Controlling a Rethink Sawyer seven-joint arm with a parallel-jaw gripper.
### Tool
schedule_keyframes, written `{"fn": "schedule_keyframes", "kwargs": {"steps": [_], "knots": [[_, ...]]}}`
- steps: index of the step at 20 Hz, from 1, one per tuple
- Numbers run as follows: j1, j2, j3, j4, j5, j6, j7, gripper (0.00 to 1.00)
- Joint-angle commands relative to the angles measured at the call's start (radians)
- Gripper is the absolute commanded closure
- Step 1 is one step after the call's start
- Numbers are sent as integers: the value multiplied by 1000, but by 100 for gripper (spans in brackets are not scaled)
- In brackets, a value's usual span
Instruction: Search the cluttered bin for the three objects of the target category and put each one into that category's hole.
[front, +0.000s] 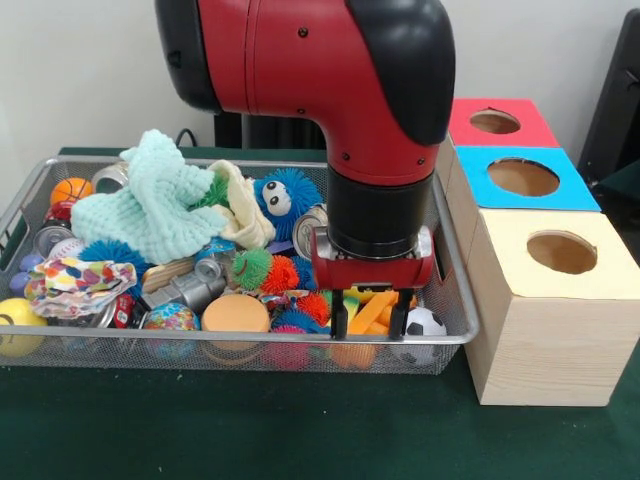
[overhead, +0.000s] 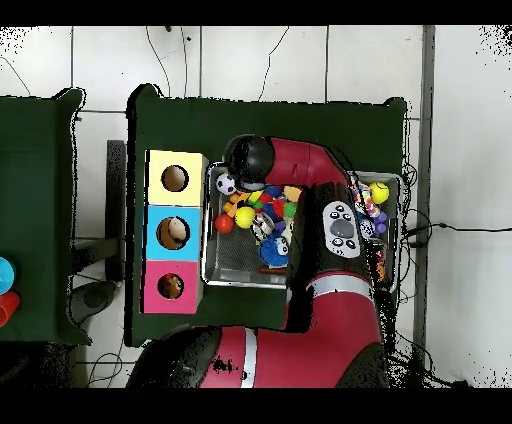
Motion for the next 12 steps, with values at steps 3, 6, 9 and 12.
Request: {"fn": "schedule_keyframes", "kwargs": {"steps": [3, 6, 9, 12], "knots": [[-17, 146, 141, -167, -72, 91, -163, 0], [-21, 175, 159, -224, -79, 164, -189, 0], [-21, 199, 171, -273, -92, 200, -211, 0], [-12, 211, 165, -313, -110, 230, -199, 0]]}}
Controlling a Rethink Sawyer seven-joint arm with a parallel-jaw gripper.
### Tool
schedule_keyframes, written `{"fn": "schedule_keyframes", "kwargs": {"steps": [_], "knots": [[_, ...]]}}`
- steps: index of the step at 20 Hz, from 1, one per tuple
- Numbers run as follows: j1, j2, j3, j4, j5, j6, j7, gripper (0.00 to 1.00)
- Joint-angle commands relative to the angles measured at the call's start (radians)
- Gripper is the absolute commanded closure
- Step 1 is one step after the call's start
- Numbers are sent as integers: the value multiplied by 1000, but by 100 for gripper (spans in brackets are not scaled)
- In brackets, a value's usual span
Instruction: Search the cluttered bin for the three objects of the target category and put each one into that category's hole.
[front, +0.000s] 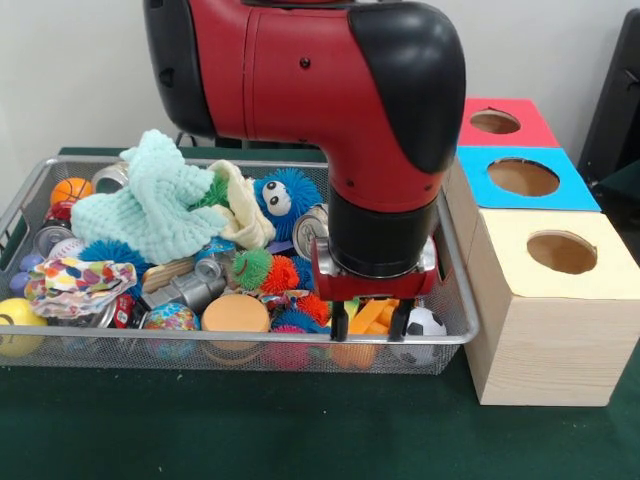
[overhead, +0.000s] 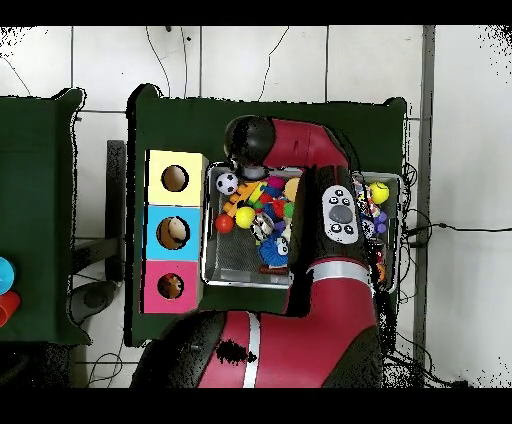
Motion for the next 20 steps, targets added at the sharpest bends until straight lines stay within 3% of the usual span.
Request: {"fn": "schedule_keyframes", "kwargs": {"steps": [1, 7, 12, 17, 20], "knots": [[-7, 145, 132, -147, -65, 7, -198, 0], [-1, 175, 146, -211, -91, 51, -208, 0], [-1, 164, 135, -147, -98, -45, -158, 0], [4, 171, 138, -160, -110, -35, -185, 0], [-5, 174, 155, -126, -103, -72, -180, 0]]}}
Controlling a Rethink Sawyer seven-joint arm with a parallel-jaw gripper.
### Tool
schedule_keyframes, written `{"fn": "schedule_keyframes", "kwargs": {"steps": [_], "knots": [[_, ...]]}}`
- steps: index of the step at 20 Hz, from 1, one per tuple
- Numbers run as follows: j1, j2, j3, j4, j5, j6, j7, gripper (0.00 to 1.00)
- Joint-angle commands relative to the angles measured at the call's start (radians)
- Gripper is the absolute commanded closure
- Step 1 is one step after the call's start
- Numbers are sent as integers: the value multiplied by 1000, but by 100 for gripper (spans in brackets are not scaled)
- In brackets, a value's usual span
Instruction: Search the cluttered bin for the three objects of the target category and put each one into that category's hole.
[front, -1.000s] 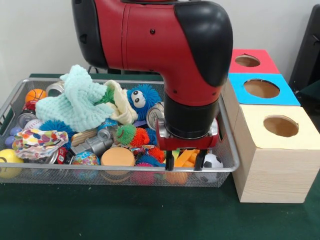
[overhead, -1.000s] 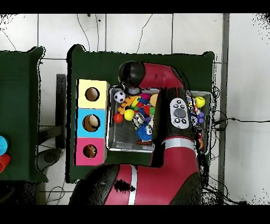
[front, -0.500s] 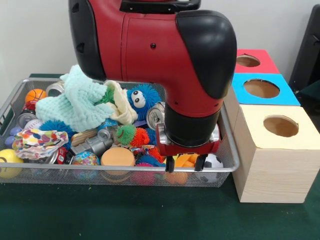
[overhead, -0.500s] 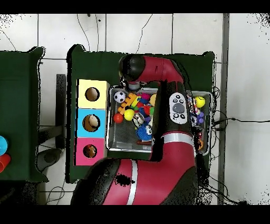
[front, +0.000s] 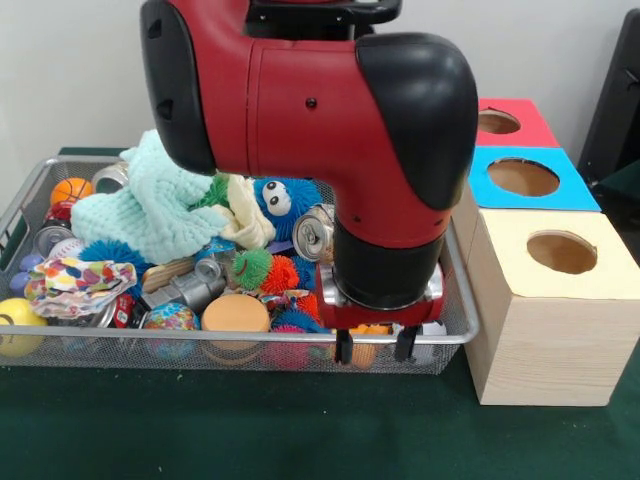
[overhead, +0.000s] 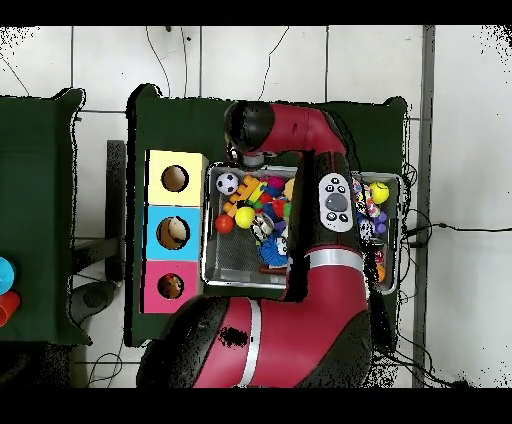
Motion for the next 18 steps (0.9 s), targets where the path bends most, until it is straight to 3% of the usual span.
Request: {"fn": "schedule_keyframes", "kwargs": {"steps": [1, 10, 18], "knots": [[-9, 91, 128, 48, -61, -183, -179, 0], [-10, 41, 123, 147, -61, -239, -120, 0], [-24, -173, 110, 388, -28, -207, -79, 0]]}}
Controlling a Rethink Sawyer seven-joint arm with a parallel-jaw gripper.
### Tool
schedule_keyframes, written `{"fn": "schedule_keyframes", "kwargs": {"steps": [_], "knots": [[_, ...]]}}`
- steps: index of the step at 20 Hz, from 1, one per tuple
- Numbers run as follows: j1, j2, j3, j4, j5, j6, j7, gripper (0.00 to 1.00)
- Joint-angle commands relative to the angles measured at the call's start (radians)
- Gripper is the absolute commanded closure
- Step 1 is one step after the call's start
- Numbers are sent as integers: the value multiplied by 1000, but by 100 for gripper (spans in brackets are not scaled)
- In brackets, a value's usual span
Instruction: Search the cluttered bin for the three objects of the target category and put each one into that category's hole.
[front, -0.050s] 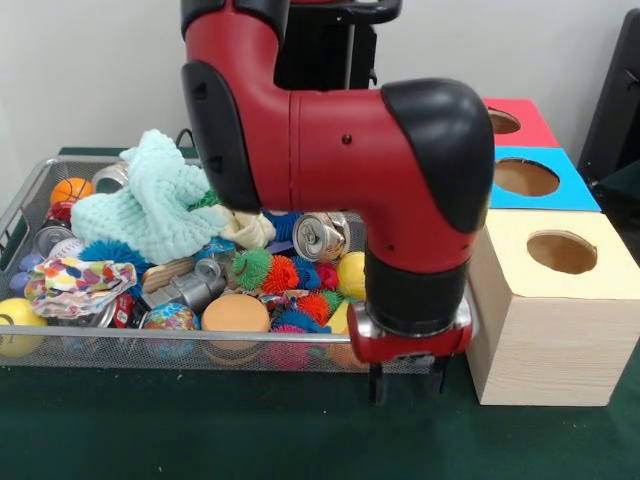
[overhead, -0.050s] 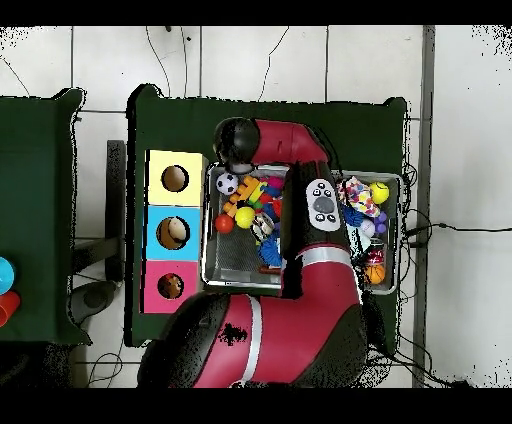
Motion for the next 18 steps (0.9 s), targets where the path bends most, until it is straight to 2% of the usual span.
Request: {"fn": "schedule_keyframes", "kwargs": {"steps": [1, 5, 12, 18], "knots": [[-31, -184, 66, 295, -3, 16, -80, 0], [-52, -260, 85, 381, 20, 29, -76, 0], [-67, -473, 88, 566, 82, 92, -34, 0], [-98, -546, 101, 707, 116, 41, -31, 0]]}}
